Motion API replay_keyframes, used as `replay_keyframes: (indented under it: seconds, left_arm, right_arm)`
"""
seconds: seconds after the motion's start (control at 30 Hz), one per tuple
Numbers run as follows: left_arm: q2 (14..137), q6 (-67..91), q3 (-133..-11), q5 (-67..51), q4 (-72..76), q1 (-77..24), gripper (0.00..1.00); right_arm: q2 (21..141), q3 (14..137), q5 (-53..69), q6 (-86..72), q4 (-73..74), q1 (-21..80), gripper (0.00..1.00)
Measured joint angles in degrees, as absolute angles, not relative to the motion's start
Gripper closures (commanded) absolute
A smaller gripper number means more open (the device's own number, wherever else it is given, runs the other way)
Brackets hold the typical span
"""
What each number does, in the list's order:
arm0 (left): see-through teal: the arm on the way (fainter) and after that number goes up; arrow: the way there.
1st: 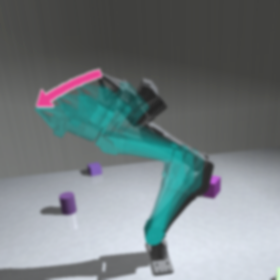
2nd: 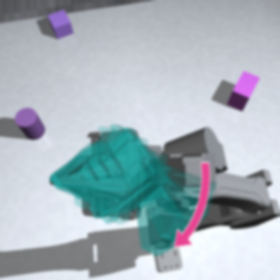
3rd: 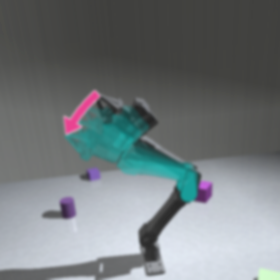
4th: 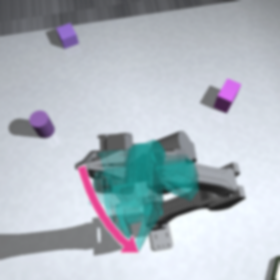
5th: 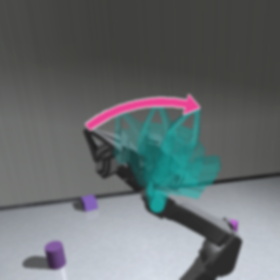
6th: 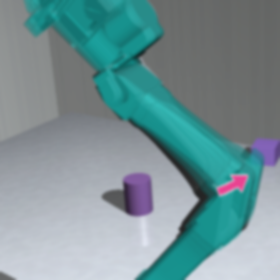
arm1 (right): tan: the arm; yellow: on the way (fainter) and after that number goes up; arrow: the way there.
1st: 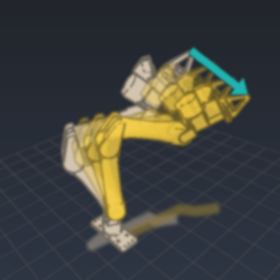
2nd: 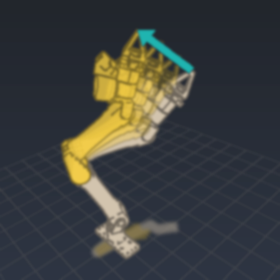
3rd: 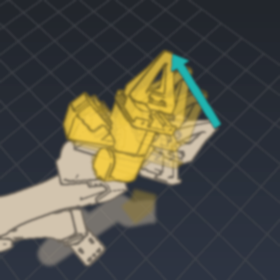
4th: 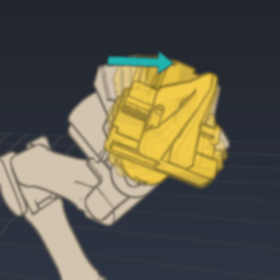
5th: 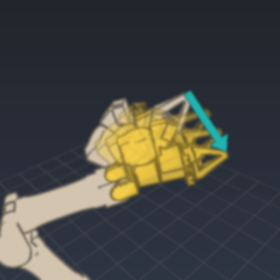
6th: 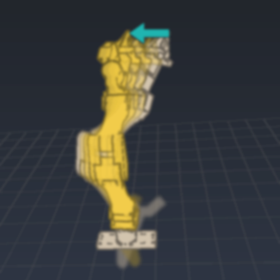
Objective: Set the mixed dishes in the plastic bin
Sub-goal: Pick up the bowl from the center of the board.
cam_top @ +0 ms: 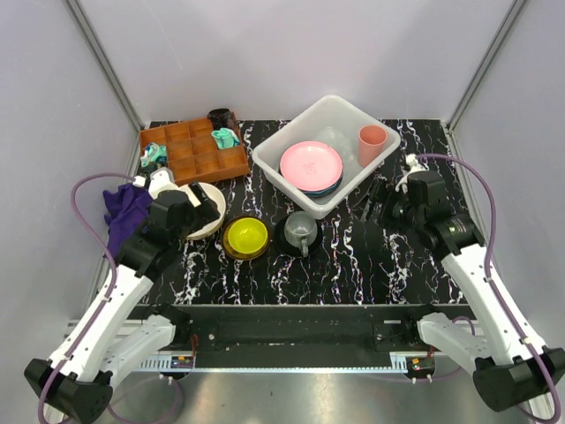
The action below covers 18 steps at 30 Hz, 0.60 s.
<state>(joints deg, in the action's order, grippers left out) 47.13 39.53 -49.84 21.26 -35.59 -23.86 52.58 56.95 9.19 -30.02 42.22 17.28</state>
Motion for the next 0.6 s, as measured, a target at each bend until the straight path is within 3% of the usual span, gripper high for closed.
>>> replay_keyframes:
  seconds: [0.6]
  left_arm:
    - [37.06, 40.8, -39.18, 13.3, -40.71, -4.91, 0.08]
  right_arm:
    - [86.7, 83.57, 5.02, -29.63, 36.77, 38.65, 0.11]
